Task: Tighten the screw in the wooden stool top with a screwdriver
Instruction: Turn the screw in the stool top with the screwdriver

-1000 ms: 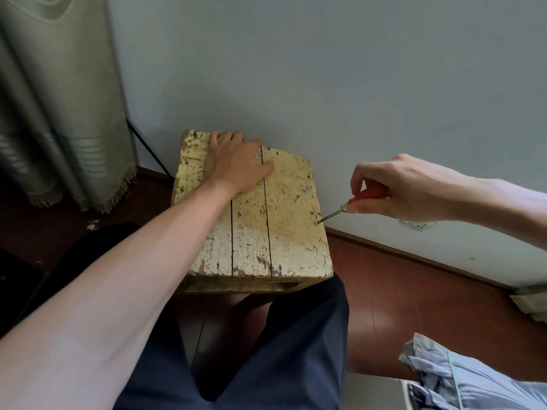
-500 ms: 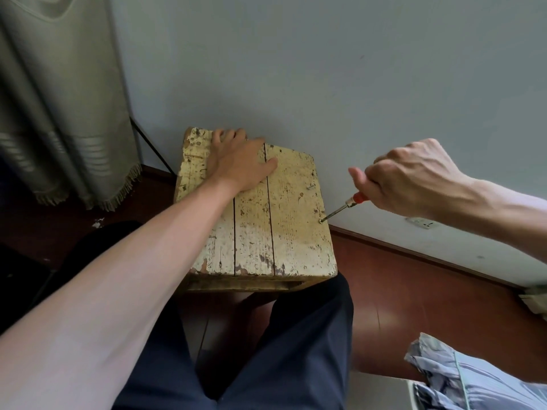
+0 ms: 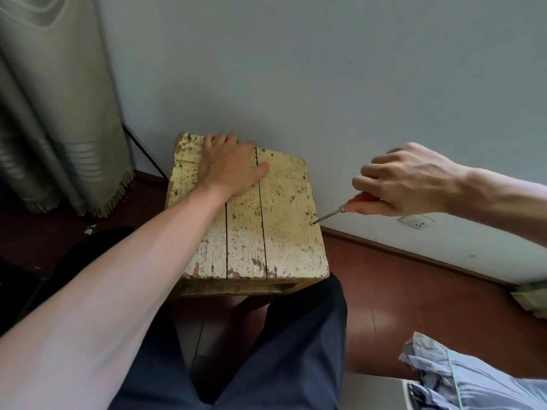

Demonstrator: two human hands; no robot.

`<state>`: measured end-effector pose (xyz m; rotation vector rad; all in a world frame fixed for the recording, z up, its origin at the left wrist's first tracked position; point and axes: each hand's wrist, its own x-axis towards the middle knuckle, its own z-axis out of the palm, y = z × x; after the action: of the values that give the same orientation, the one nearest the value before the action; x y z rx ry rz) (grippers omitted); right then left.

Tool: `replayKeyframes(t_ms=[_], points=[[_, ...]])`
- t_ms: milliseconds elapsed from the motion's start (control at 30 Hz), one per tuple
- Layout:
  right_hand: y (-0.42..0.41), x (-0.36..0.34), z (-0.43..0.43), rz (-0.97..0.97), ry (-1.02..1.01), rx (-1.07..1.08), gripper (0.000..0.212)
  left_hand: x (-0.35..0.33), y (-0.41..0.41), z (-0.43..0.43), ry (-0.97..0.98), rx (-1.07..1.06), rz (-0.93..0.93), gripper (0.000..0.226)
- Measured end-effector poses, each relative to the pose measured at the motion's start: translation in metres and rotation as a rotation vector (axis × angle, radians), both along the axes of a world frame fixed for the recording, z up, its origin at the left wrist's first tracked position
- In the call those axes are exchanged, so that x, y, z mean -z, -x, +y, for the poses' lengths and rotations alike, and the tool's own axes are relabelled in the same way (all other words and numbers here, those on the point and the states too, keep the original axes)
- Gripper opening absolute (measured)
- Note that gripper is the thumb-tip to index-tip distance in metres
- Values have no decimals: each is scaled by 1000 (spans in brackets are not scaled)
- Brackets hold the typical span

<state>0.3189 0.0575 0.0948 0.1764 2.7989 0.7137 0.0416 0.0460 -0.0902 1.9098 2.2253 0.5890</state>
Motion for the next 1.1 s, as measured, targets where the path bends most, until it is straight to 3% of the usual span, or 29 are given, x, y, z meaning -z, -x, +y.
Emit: replayKeyframes(t_ms=[167,300,433,533,700,867,1033,1100], points=[[1,8,0,59,-77,37,69,-2,0,-2,-7,7,-16,67],[22,14,-4,-92,-135,303,83,-2,0,-3,5,6,-10,67],[26,17,-6,83,-11,714,65,-5,0,-4,9,9,6,67],[27,17,-8,110,40,844,65,-6,-1,-5,14,9,4,67],[29,9,-12,-19,43,658,67,-8,-1,-4,11,12,3,67],[18,3,-2,-112,-77,85,69,-5,0,-4,6,14,-7,67],[21,13,-10,-198,-174,186,88,-4,0,-2,-1,11,-2,66],[26,16,-14,-206,-211,254,83,-2,1,-1,-7,13,-2,66]])
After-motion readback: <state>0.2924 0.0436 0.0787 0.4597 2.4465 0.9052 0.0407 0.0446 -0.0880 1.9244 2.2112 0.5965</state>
